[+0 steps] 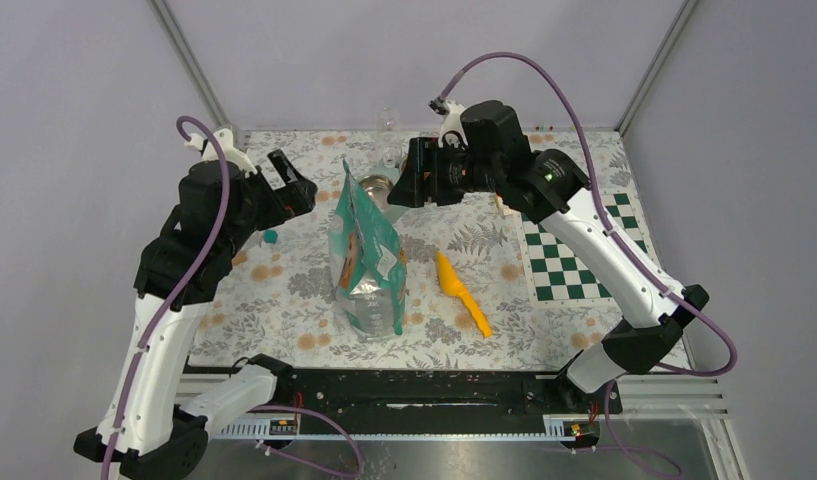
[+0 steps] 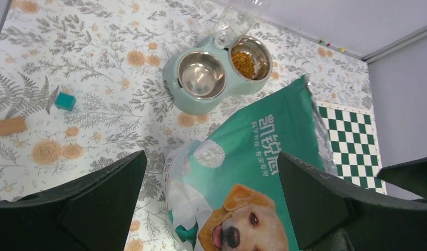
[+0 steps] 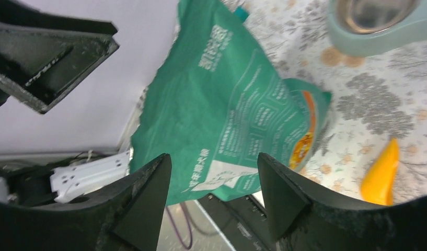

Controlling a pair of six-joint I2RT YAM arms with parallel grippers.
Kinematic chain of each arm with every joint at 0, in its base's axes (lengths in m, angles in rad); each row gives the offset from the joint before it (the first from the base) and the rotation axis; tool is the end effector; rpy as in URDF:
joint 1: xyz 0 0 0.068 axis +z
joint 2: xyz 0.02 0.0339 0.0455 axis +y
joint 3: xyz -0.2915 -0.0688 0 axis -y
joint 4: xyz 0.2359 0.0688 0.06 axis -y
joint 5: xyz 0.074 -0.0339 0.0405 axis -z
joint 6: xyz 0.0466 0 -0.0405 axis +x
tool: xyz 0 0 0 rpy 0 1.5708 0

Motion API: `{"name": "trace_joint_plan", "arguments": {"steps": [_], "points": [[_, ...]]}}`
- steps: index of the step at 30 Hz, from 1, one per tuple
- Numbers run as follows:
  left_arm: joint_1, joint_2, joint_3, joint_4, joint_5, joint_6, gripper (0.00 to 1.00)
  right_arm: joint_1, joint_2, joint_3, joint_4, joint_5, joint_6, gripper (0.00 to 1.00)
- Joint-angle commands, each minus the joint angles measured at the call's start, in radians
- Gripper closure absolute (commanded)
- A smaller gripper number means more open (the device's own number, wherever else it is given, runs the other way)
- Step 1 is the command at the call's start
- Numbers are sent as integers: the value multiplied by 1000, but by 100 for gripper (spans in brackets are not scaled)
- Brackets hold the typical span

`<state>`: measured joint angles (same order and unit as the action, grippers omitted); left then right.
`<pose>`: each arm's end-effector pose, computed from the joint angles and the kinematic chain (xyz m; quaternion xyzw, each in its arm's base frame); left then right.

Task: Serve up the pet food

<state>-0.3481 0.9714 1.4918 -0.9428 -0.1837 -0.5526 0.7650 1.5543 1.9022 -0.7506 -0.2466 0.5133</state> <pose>0.1342 -0.0396 0.4744 -0.1349 0.8266 -0.1661 0.5205 0.2274 0.2341 0.4951 -0.1712 0.8128 0.4088 0.3780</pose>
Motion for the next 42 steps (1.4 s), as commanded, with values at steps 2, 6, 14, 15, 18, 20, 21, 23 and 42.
{"name": "trace_joint_plan", "arguments": {"steps": [2, 6, 14, 15, 18, 20, 21, 23, 42], "points": [[7, -35, 21, 103, 81, 31, 1, 6, -4, 13, 68, -197, 67, 30], [7, -62, 3, 161, 194, -33, 5, 44, 24, 50, 99, -197, 151, 38], [9, 5, 59, 142, 439, -185, 33, 136, 195, 324, -127, -12, 186, 53], [8, 8, 57, 143, 451, -195, 35, 143, 217, 356, -146, -14, 188, 54], [8, 0, 38, 154, 459, -196, 41, 156, 273, 451, -234, 33, 180, 61], [9, -10, 23, 164, 450, -185, 45, 160, 280, 450, -247, 61, 177, 65], [9, -16, 17, 173, 449, -185, 46, 160, 282, 445, -247, 68, 177, 67], [9, -20, 14, 179, 451, -190, 49, 161, 288, 443, -247, 66, 173, 71], [8, -27, -46, 201, 413, -136, 62, 169, 333, 463, -247, 73, 170, 72]]}}
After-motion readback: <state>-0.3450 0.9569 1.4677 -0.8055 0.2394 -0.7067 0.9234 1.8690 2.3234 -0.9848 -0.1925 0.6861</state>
